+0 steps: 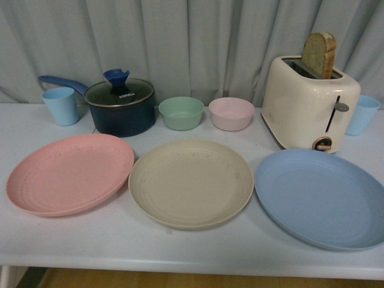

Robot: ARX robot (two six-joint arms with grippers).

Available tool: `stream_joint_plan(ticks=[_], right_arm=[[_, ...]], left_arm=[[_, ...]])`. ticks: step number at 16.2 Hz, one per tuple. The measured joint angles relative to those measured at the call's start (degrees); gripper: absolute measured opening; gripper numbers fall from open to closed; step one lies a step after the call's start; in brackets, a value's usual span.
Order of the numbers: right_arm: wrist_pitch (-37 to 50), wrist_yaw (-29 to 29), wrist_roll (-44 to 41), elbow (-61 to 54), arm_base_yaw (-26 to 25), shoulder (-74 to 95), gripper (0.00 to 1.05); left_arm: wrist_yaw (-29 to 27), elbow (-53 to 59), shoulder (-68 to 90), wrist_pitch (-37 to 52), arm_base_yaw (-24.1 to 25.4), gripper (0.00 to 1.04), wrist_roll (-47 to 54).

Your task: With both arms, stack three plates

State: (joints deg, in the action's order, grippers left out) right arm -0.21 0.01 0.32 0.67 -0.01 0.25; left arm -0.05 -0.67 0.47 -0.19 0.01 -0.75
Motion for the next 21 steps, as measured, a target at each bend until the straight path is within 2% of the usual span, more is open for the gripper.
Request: stream_joint_plan(ticks=[10, 11, 12, 13, 16, 17, 18, 19, 21], right_arm=[[0.0, 0.0, -0.02, 0.0, 0.0, 0.0, 0.98], [-0.02, 0.04, -0.04, 0.0, 0.0, 0.0, 0.98], [0.07, -0.07, -0.07, 0.0, 0.0, 0.0, 0.98], [0.0, 0.02, -0.09, 0.0, -0.07, 0.0, 0.98], [0.02, -0.02, -0.11, 0.0, 0.0, 0.0, 0.98], [0.0, -0.02, -0.11, 0.0, 0.0, 0.0, 0.98], [0.0, -0.02, -0.11, 0.0, 0.0, 0.0, 0.98], [0.02, -0.02, -0.13, 0.0, 0.0, 0.0, 0.98], [0.0, -0.02, -0.11, 0.0, 0.0, 0.0, 0.98]], left_arm=[[-0.22, -0.02, 0.04, -0.31, -0.04, 0.98, -0.04], [-9.81, -4.28, 6.05, -11.28, -3.54, 0.98, -1.42], [-14.69, -7.67, 14.56, -12.96, -2.51, 0.98, -1.18], [-13.73, -9.77, 21.73, -6.6, 3.48, 0.98, -0.28], [2.29, -19.71, 47.52, 16.92, 13.92, 0.98, 3.02], [6.58, -24.17, 57.53, 21.66, 15.37, 0.98, 4.59], [11.06, -30.34, 69.46, 24.3, 17.2, 0.98, 6.14], [13.27, -37.38, 80.65, 23.37, 18.29, 0.98, 8.22], [15.39, -51.71, 99.14, 18.16, 19.71, 0.98, 9.92]])
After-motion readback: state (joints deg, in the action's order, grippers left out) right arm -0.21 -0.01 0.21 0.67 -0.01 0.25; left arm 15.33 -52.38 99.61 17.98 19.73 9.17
